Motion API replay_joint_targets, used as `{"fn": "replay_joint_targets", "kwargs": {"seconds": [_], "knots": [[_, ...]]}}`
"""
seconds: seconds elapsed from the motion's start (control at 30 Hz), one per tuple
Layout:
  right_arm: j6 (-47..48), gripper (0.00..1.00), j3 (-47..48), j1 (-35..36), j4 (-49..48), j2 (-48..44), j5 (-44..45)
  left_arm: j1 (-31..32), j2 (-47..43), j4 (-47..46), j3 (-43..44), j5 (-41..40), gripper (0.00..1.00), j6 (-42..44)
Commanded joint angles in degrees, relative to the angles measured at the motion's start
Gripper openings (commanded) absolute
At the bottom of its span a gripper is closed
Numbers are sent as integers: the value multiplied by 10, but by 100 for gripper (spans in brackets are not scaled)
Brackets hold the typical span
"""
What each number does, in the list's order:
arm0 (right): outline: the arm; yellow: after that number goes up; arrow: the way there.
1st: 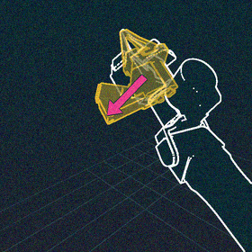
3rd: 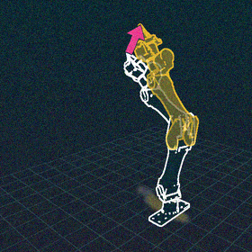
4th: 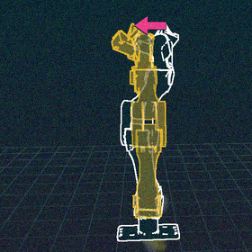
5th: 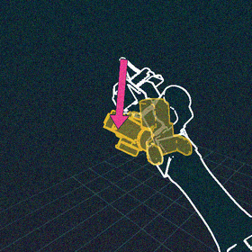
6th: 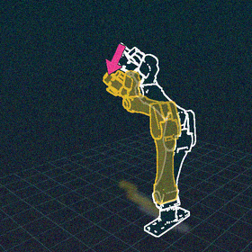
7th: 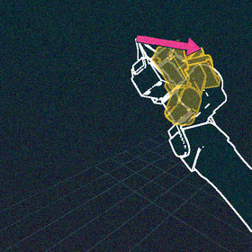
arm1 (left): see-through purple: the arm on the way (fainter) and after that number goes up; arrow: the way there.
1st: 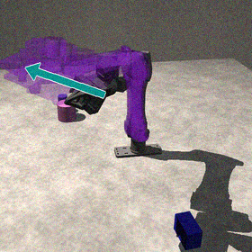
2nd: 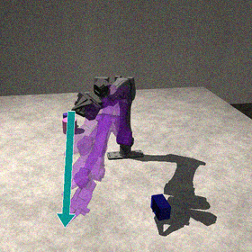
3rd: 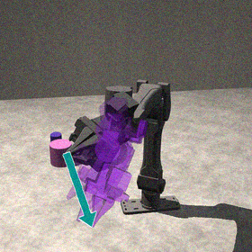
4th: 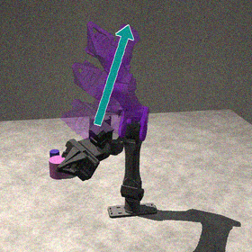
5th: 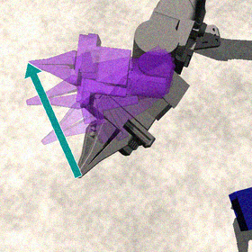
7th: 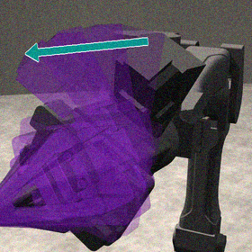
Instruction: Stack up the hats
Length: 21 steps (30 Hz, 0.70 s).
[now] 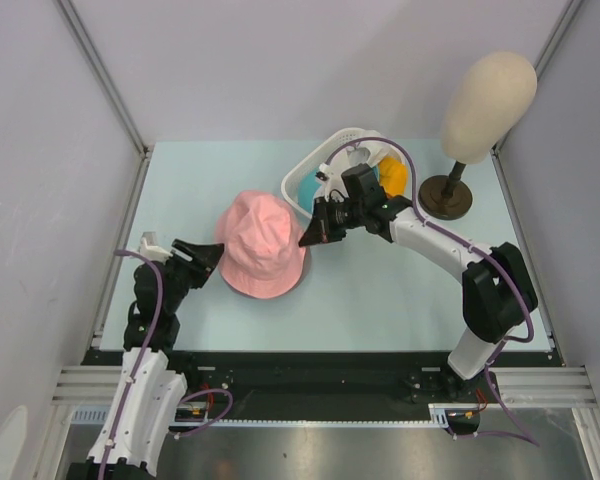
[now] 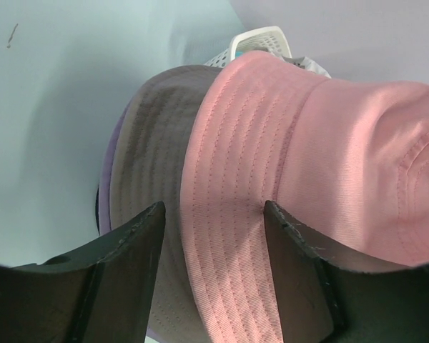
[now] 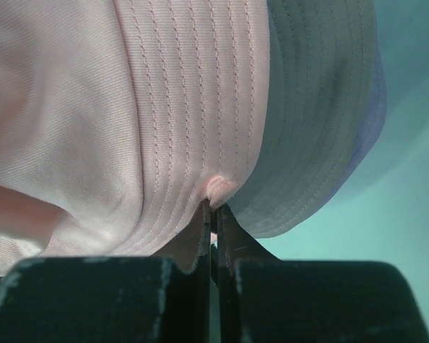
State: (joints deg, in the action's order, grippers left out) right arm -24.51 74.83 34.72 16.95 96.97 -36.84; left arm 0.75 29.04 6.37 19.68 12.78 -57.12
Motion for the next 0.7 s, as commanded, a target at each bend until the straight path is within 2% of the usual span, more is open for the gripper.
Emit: {"fn": "replay_joint_targets", "kwargs": {"seconds": [0.0, 0.13, 0.23, 0.27, 0.37, 0.43, 0.67], "knots": [[10, 0, 33, 8, 3, 4, -2, -6, -14, -77, -36, 30, 58, -42], [13, 0, 36, 8, 10, 5, 3, -6, -20, -106, -60, 35, 43, -69], [14, 0, 36, 7, 13, 6, 6, -6, -26, -102, -64, 27, 28, -70], [15, 0, 36, 8, 16, 7, 10, -6, -28, -99, -64, 24, 18, -69], [15, 0, 34, 9, 24, 10, 17, -6, -29, -91, -67, 16, 4, -67], [16, 0, 30, 8, 27, 14, 19, -6, -27, -98, -70, 16, 0, -69], [21, 0, 21, 7, 43, 31, 26, -6, -36, -96, -86, 5, 0, -81]]}}
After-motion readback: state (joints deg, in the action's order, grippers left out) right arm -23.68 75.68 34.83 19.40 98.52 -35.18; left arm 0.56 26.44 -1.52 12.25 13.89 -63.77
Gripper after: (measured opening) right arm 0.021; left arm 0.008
